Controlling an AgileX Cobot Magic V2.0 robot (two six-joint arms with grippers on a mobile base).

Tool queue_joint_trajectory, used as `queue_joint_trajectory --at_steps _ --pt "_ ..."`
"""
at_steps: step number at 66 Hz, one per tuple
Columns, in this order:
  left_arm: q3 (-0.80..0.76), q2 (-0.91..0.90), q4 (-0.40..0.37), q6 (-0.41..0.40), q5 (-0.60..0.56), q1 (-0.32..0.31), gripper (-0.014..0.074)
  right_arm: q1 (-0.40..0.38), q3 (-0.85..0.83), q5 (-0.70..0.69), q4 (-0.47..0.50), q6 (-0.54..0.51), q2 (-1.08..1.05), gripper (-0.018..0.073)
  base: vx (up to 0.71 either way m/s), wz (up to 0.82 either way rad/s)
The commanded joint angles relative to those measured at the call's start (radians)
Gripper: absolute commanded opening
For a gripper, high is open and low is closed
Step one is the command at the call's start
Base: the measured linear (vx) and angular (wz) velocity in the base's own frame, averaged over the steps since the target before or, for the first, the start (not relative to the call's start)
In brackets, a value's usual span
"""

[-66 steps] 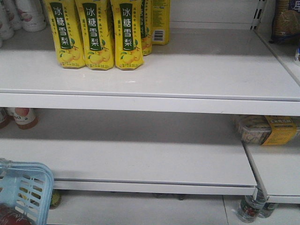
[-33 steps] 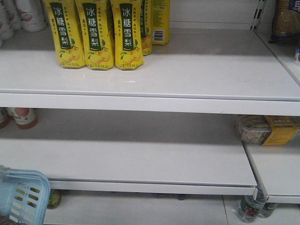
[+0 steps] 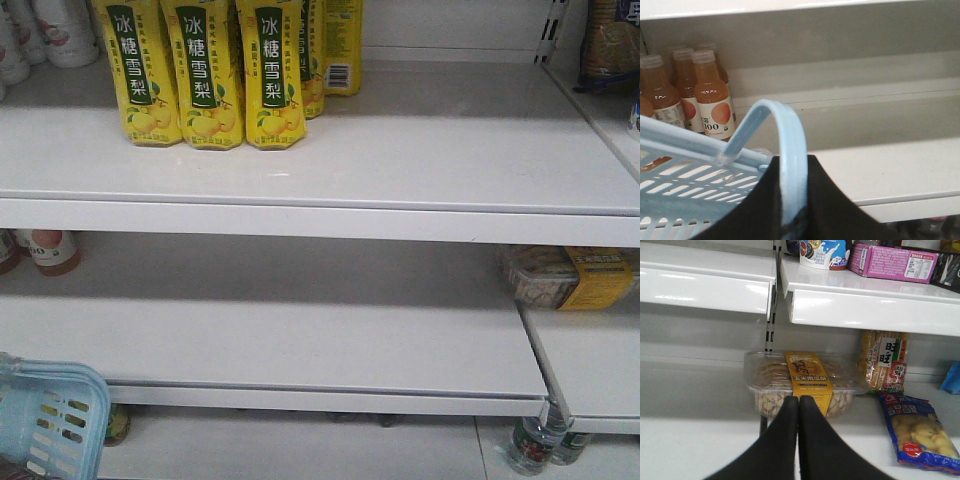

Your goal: Place coke in basket with both arms

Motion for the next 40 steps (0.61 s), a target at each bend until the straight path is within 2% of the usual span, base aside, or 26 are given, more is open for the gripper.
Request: queue_joint_trajectory --at_steps 1,40 --pt "-0.001 -0.023 0.023 -0.005 -0.182 0.002 -0.0006 -0.005 -0.027 -0.079 0.001 -0.004 0.02 -0.001 0.0 0.0" --pt "-0.009 -0.022 0.021 -0.008 -0.2 0.002 -0.0006 -0.005 -0.027 -0.07 0.0 -0.004 0.02 -0.001 0.0 0.0"
